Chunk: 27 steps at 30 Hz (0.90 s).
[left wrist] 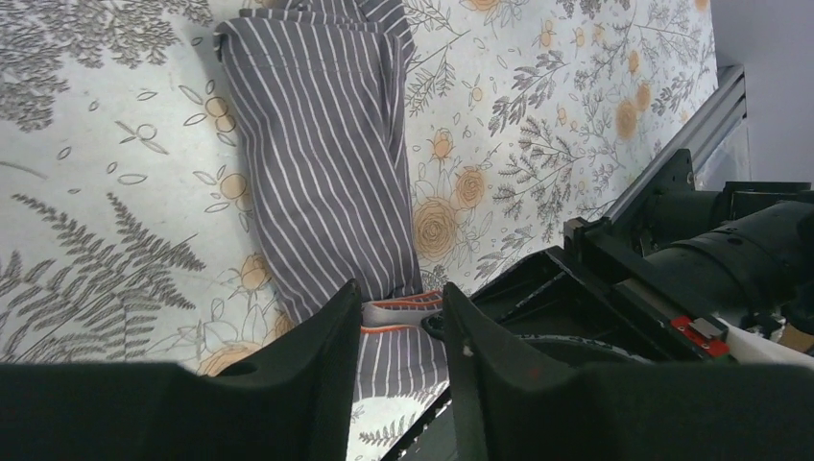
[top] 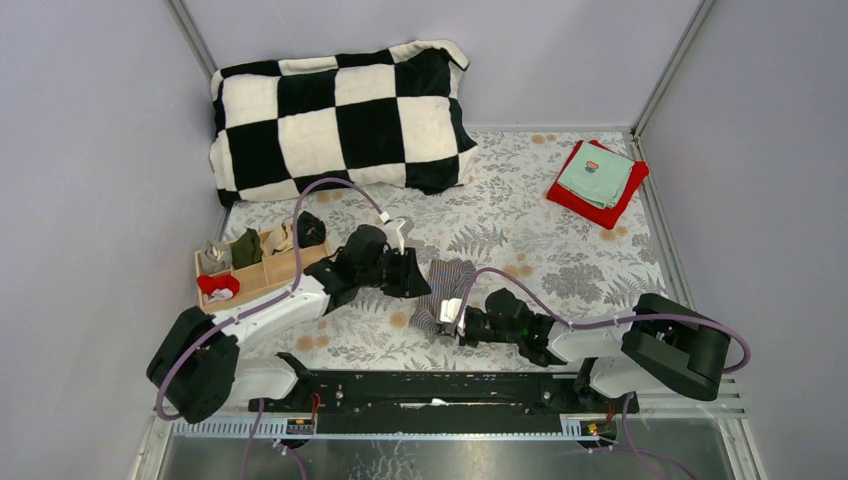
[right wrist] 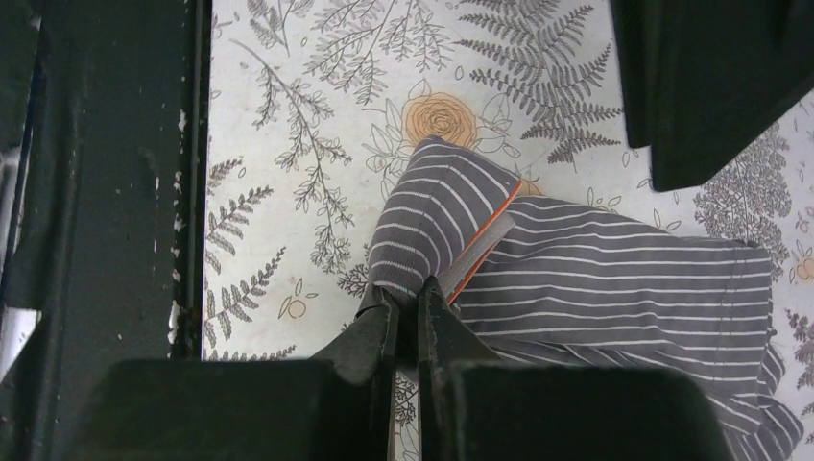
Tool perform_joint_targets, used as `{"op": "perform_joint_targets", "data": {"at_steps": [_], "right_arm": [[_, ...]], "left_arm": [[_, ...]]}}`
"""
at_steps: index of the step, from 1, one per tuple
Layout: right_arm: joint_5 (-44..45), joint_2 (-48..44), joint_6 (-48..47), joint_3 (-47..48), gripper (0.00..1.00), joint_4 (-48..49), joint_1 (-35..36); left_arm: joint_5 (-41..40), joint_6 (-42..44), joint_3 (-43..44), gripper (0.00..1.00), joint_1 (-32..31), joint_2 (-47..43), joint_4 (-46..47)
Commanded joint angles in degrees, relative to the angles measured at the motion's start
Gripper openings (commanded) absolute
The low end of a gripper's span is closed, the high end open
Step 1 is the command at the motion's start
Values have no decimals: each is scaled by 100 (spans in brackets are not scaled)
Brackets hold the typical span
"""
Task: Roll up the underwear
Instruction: Roll the underwear to the center of the board.
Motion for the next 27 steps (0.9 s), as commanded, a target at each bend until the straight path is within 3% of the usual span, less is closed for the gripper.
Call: {"op": "perform_joint_targets", "data": {"at_steps": [1,15,27], "right_arm": [[212,11,846,-35,2,540,-9],[97,-20,1614,128,3,158,-396],[-129,-29,2002,229,3,-26,-860]], "left_arm": [[385,-20,-87,39,24,318,797],[669,-58,-335,20,-20,1268,1411],[449,-93,-561,12,-39,1706,1534]]}}
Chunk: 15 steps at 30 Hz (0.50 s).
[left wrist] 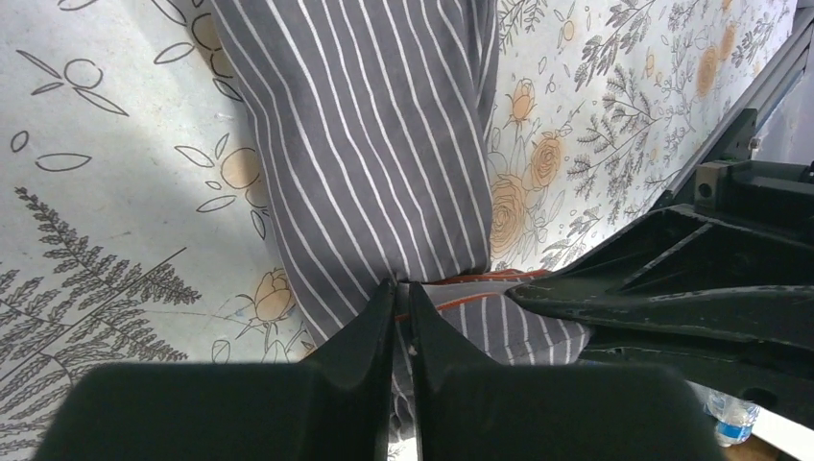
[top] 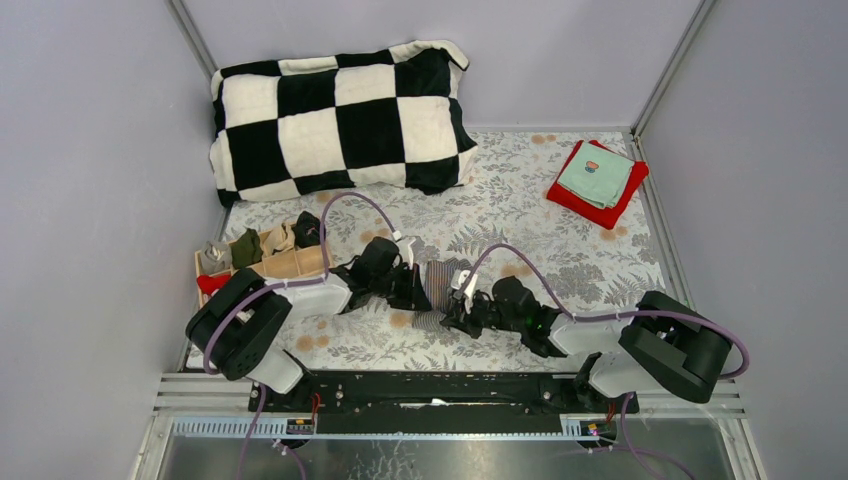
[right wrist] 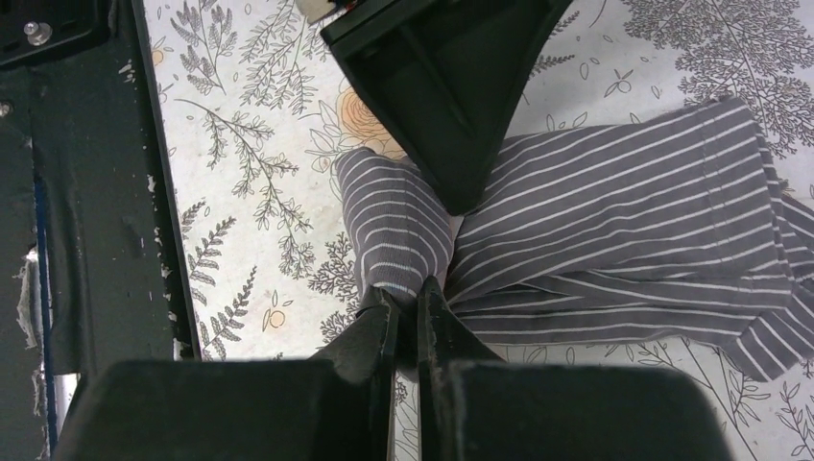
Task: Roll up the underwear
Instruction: Roll the underwear to the center of the board.
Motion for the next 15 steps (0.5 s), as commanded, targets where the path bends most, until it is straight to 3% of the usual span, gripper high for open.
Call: {"op": "perform_joint_targets", "data": {"at_steps": [1,15], "right_arm": [[-83,-66,264,194,4,-16,-217],[13,221,1564,527,2,-453,-527]], "left_arm": [[-165,31,-118,12,-15,110,162],[-471,71,-79,8,-19,145,-133]]}}
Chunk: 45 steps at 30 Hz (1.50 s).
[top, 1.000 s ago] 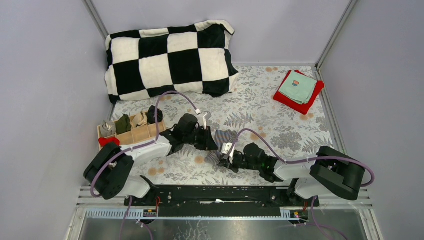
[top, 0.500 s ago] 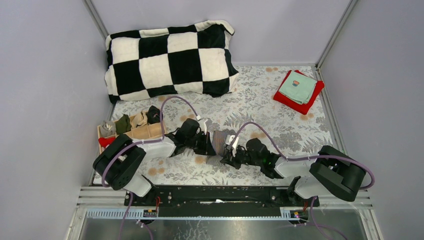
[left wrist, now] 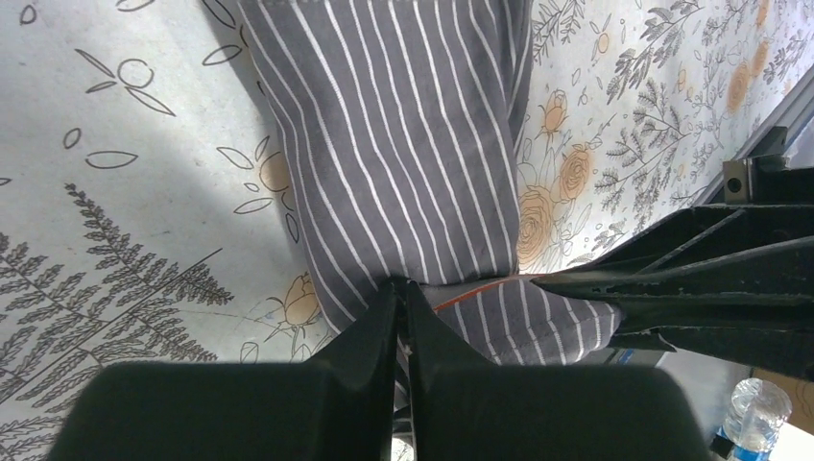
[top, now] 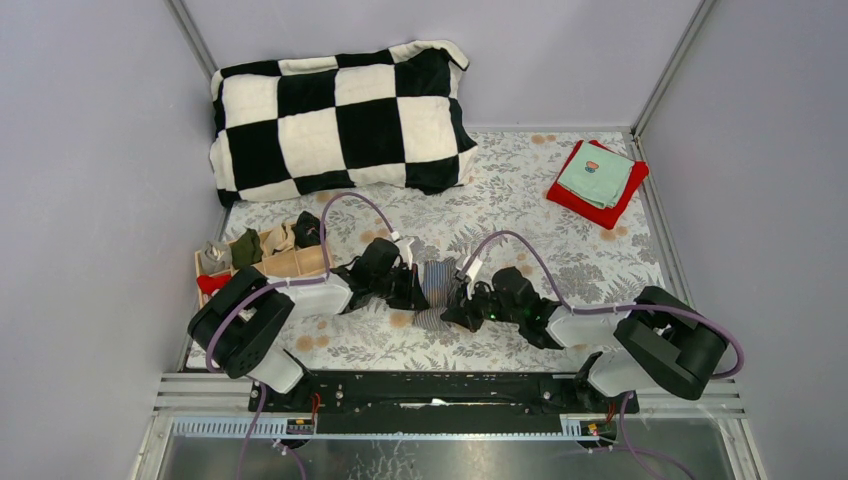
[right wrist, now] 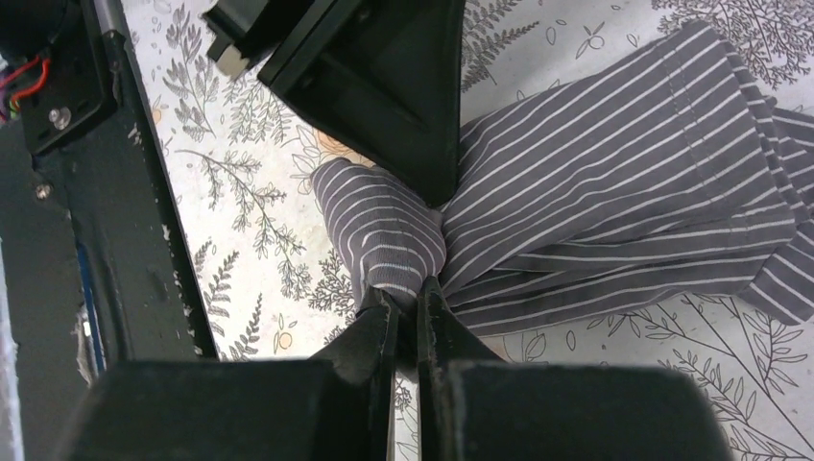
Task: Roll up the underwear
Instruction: Roll the underwear to the center of the board.
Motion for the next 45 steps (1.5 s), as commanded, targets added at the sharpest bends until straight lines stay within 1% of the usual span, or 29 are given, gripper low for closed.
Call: {"op": "perform_joint_targets", "data": {"at_steps": [1,15,25,33,41,45], "right_arm": [[256,91,658,373,2,-338,-138],[943,273,1722,837,1,-1636,-392],[634,944,2144,1445,2,-2733,-573],[750,1007,2252,1633,0,-3538,-693],[682,837,2333,1448,0,-3739,-701],[544,991,2324,1385,0,-3728,-707]], "left_arm": [[-297,71,-58,8,-18,24,-180],[-516,-6,-51,4,-18,-9,-270],[-534,-47,-63,2,-17,-37,-301],[-741,-160,-153,0,-15,-219,-423],[-834,-197,-134,0,-21,-208,-497],[-1188,-256,-76,0,-18,-431,-737]]}}
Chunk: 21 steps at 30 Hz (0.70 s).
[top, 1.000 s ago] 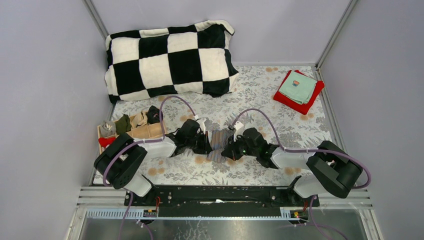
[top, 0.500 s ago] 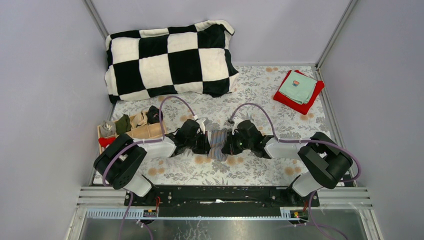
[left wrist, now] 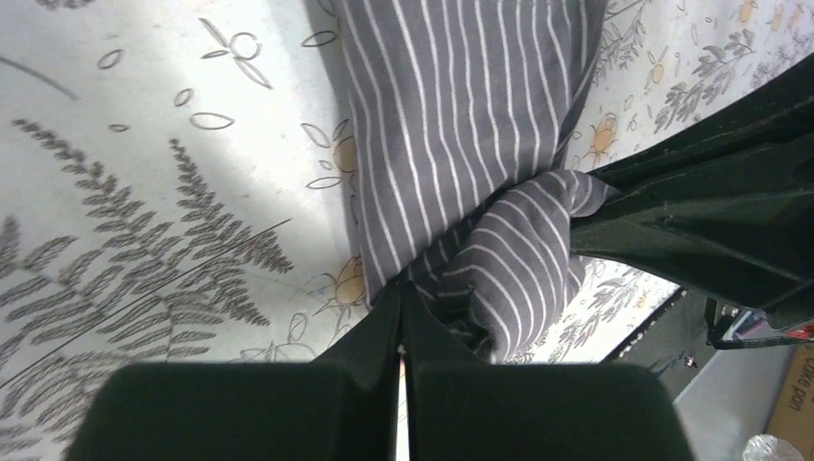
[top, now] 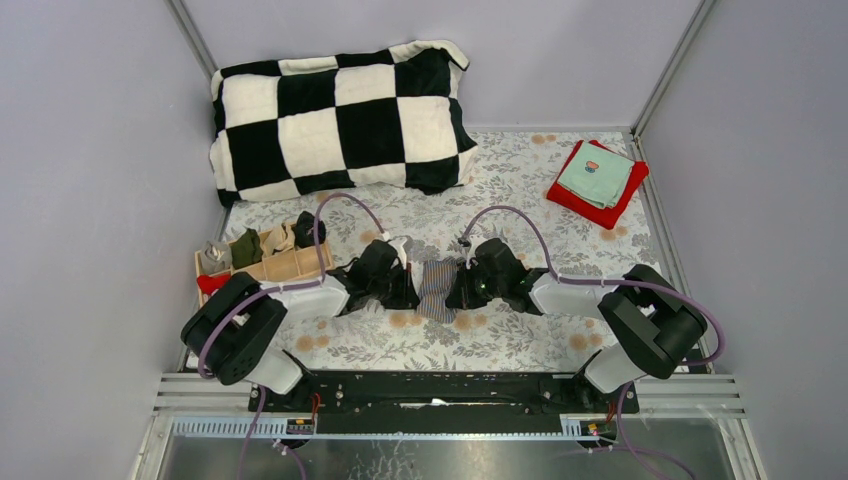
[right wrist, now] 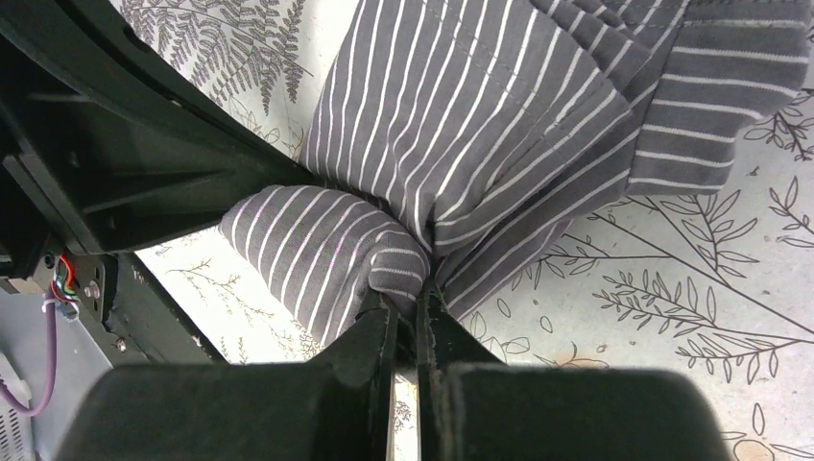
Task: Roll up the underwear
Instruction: Roll the underwear to the center of the board.
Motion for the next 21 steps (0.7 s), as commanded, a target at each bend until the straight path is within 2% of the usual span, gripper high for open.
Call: {"op": "perform_joint_targets", "data": {"at_steps": [1,5,7,13,21], "right_arm": [[95,214,-74,-260,0,-891,-66],[91,335,-90,-214,0,-895,-66],[102,346,-94,-188,0,-902,-73],[198,290,-144,-121,1,-981,-75],[325,197,-149,-108,6,-1040,-84]], "left_arm": [[-701,-83,20,0,-18,-359,-561],[-1535,-229,172,0,-15,-1053,-1075],[-1680,-216,242,0,-14,-1410,-1211],[-656,201,178,4,-76,-1948,-562],[-408,355,211,2,-848,-1313,-13]]}}
